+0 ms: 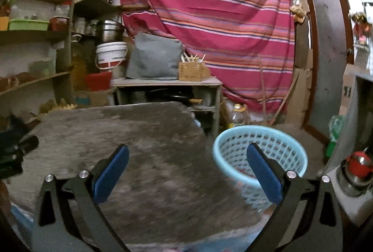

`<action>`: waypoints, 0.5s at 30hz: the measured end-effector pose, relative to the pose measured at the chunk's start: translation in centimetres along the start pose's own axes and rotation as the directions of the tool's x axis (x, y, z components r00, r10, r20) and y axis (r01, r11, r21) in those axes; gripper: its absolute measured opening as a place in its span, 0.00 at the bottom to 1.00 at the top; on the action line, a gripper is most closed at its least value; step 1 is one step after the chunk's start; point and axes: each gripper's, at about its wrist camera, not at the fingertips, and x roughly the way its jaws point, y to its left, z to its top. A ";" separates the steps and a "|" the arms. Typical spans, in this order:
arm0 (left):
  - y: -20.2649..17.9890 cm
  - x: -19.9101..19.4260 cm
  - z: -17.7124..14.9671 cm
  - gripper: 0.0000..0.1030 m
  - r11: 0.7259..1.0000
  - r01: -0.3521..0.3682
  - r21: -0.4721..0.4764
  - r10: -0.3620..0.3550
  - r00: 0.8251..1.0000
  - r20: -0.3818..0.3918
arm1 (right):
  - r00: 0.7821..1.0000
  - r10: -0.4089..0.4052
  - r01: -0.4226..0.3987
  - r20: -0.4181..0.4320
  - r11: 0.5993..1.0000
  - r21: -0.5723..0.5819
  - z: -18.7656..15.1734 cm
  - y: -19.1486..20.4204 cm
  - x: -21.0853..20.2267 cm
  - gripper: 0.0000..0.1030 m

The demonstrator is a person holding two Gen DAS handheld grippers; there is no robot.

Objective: Collect trash

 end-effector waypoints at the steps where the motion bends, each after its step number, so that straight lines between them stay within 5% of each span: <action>1: 0.1 -0.2 -0.5 0.95 1.000 0.000 -0.001 0.000 1.000 -0.003 | 1.000 0.006 -0.006 0.001 1.000 0.000 -0.4 0.3 -0.3 0.96; 15: 2.4 -1.7 -5.0 0.95 1.000 -0.025 -0.013 0.024 1.000 -0.017 | 0.998 0.035 -0.038 -0.055 0.998 -0.047 -5.2 5.2 -1.5 0.96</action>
